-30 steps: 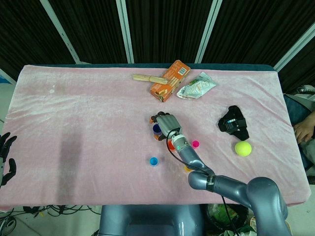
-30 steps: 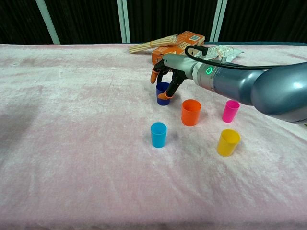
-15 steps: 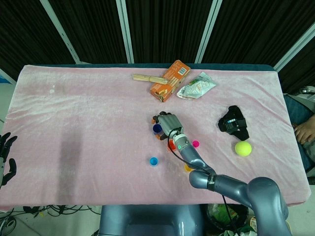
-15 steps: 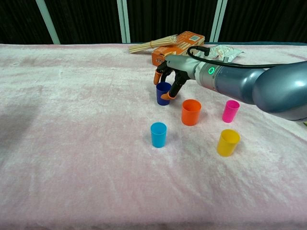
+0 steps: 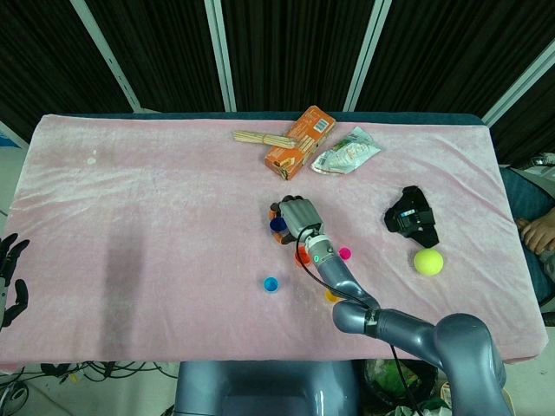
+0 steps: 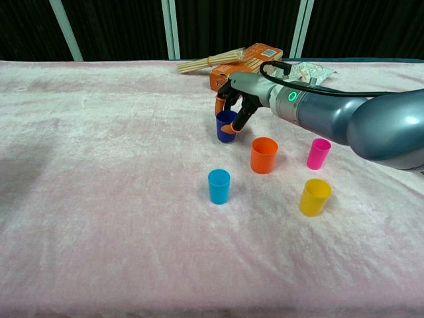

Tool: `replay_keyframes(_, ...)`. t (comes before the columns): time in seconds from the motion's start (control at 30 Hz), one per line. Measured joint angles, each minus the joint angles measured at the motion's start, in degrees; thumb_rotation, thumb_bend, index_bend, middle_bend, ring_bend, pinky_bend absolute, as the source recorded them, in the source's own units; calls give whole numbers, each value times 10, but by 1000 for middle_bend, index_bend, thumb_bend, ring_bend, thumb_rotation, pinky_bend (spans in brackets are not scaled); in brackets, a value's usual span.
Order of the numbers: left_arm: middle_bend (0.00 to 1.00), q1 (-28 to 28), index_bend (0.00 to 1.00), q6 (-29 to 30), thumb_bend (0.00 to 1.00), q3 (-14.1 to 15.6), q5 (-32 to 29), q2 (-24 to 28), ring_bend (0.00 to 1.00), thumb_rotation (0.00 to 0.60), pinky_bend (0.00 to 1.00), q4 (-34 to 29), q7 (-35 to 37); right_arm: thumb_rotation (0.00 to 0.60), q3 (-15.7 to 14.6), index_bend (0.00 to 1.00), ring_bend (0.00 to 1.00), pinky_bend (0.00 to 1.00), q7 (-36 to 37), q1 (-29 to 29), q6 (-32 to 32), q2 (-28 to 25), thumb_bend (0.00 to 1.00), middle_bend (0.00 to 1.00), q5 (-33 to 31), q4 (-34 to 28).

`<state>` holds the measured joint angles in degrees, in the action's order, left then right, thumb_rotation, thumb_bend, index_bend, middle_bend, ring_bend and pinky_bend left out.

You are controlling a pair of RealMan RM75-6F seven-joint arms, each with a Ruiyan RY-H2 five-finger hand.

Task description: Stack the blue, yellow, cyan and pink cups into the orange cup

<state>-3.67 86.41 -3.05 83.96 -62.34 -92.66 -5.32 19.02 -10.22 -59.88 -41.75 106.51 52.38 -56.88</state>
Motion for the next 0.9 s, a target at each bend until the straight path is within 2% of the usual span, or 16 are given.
replay_keyframes(0.17,37,0,102,0,707,1,1,0,0,600,0,-1,-1,600,-1,516,215,204,-7,9,-8,-35,296,453,9,-37)
replay_keyframes(0.6,37,0,102,-1,707,0,-1,1,0,600,0,-2,-4,600,-26,516,216,204,-69,58,-42,-197,296,450,-24,-283)
replay_keyframes(0.7,37,-1,102,-1,707,0,0,0,0,600,0,-3,-5,600,-32,516,216,204,-79,66,-57,-219,297,450,-28,-316)
replay_keyframes(0.9,37,-1,102,-2,707,0,-1,0,0,600,0,-3,-7,600,-48,516,216,204,-90,79,-84,-230,297,450,-15,-354)
